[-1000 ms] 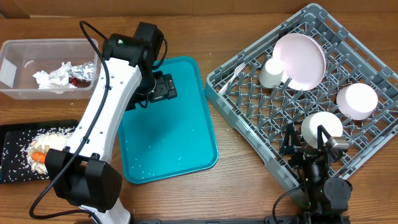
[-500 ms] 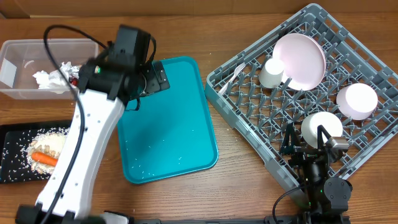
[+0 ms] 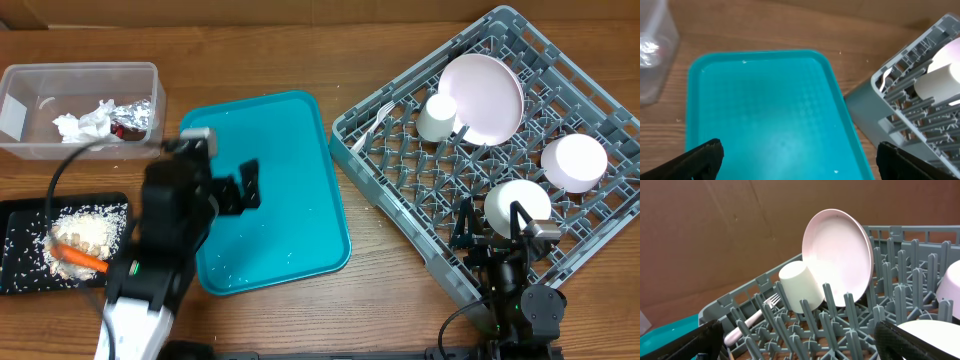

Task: Sort waste into correct bins and load items into the dishwasher rack

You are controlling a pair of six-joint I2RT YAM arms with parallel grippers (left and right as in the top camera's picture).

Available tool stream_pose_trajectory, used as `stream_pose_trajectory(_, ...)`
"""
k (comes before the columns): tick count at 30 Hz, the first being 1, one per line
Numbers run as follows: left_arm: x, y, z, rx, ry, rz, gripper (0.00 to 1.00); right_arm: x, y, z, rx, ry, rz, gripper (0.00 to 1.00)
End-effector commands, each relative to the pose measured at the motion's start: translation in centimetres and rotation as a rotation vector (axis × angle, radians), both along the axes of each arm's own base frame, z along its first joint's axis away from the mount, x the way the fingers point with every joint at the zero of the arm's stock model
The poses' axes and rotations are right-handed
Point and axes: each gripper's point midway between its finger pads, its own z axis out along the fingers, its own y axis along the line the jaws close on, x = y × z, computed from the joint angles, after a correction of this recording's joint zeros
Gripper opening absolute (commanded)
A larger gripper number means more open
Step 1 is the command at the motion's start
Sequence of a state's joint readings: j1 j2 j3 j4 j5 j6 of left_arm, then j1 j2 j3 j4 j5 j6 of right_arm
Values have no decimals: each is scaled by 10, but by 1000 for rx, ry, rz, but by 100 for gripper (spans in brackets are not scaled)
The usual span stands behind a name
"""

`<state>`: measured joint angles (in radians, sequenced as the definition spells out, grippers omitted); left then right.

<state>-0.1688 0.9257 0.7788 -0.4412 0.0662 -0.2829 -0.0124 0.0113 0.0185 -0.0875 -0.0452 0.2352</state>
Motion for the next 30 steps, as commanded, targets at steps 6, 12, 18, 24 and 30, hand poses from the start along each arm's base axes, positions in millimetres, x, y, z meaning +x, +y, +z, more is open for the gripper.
stream_pose_trajectory(6, -63, 35, -4, 26, -232, 54, 100, 0, -1, -1, -2, -5, -2, 100)
stream_pose_trajectory(12, -89, 37, -19, 27, -223, 55, 100, 0, -1, -1, -2, -5, -3, 100)
stream_pose_trajectory(18, -95, 37, -48, 30, -194, 57, 100, 0, -1, -1, -2, -5, -3, 100)
stream_pose_trajectory(24, -99, 38, -91, 33, -160, 57, 100, 0, -1, -1, -2, -5, -3, 100)
stream_pose_trajectory(30, -96, 43, -101, 43, -186, 82, 100, 0, -1, -1, -2, -5, -2, 100)
